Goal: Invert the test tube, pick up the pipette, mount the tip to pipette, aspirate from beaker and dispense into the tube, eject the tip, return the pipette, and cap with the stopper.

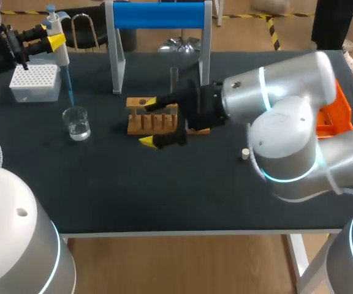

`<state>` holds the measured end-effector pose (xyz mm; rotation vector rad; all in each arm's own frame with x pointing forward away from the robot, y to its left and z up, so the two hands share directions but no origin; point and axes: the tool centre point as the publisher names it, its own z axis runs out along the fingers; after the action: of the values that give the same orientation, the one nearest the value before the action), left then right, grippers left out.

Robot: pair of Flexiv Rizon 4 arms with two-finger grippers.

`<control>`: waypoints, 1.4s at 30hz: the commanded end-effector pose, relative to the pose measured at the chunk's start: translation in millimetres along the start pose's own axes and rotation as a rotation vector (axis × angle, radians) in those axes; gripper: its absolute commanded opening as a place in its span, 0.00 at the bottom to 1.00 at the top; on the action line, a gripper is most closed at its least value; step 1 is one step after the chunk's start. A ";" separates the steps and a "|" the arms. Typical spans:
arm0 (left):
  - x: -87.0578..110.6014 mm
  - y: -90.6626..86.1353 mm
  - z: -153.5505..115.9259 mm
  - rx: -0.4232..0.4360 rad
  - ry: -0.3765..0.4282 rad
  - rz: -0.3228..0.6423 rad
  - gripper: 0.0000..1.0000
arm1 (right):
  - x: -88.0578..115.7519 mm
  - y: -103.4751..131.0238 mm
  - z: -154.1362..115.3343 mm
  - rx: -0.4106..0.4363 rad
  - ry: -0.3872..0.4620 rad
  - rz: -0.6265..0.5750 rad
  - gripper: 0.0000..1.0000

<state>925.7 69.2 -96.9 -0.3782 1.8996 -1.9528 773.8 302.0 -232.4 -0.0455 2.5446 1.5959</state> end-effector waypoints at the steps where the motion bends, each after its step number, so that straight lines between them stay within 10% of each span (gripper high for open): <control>1: 0.0 0.6 0.1 0.002 0.000 0.001 0.00 | 2.0 4.4 60.2 0.035 -0.014 -0.006 1.00; 42: 0.0 0.6 0.1 0.002 0.000 0.001 0.00 | -42.5 -23.7 120.9 0.127 -0.221 0.194 1.00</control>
<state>925.8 69.2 -97.1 -0.3788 1.8983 -1.9532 833.0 395.8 -296.7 0.3735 2.5427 1.4024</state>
